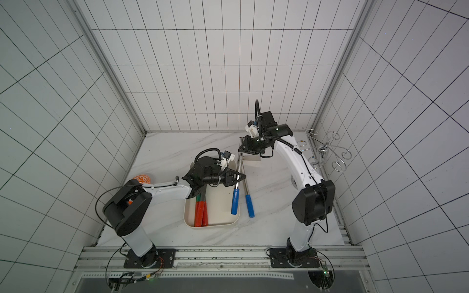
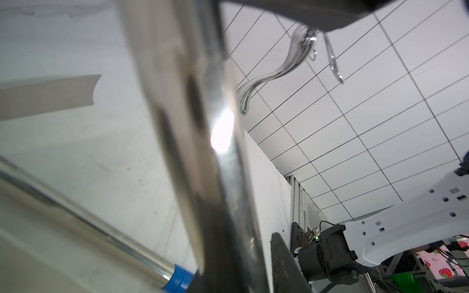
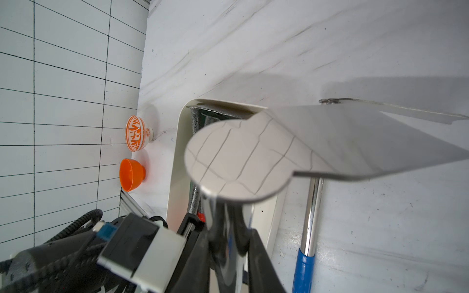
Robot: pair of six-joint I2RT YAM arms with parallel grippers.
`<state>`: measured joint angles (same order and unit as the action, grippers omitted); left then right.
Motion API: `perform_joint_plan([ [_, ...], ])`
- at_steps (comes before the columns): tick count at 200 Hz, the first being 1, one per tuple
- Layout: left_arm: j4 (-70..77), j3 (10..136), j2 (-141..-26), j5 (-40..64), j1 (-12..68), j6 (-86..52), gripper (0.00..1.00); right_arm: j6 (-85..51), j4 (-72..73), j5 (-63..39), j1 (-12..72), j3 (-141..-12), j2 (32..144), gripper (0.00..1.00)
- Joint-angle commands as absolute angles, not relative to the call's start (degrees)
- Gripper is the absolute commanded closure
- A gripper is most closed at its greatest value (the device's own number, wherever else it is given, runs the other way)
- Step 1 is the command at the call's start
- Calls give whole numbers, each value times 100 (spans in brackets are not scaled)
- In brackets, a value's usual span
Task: Put the small hoe into the storage box
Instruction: Place the hoe in the storage box.
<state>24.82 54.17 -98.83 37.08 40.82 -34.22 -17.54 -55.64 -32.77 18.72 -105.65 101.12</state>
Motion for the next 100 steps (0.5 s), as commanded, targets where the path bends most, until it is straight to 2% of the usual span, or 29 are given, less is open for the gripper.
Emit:
perform_joint_plan([
  [1,1884,5661,-9456,3766,4175,-3020,86,-1893,-5153,-3382,1819,-10406,9848,96],
  [25,859,5829,-9130,3111,4213,-2527,100,-2078,-5133,-3135,1832,-10333,9786,83],
  [82,-938,6462,-8694,1068,4670,-1735,100,-2831,-5102,-1859,2405,-10319,9623,50],
  [100,-1082,6469,-8595,627,4760,-1733,100,-3077,-5308,-1333,2644,-10497,9713,47],
])
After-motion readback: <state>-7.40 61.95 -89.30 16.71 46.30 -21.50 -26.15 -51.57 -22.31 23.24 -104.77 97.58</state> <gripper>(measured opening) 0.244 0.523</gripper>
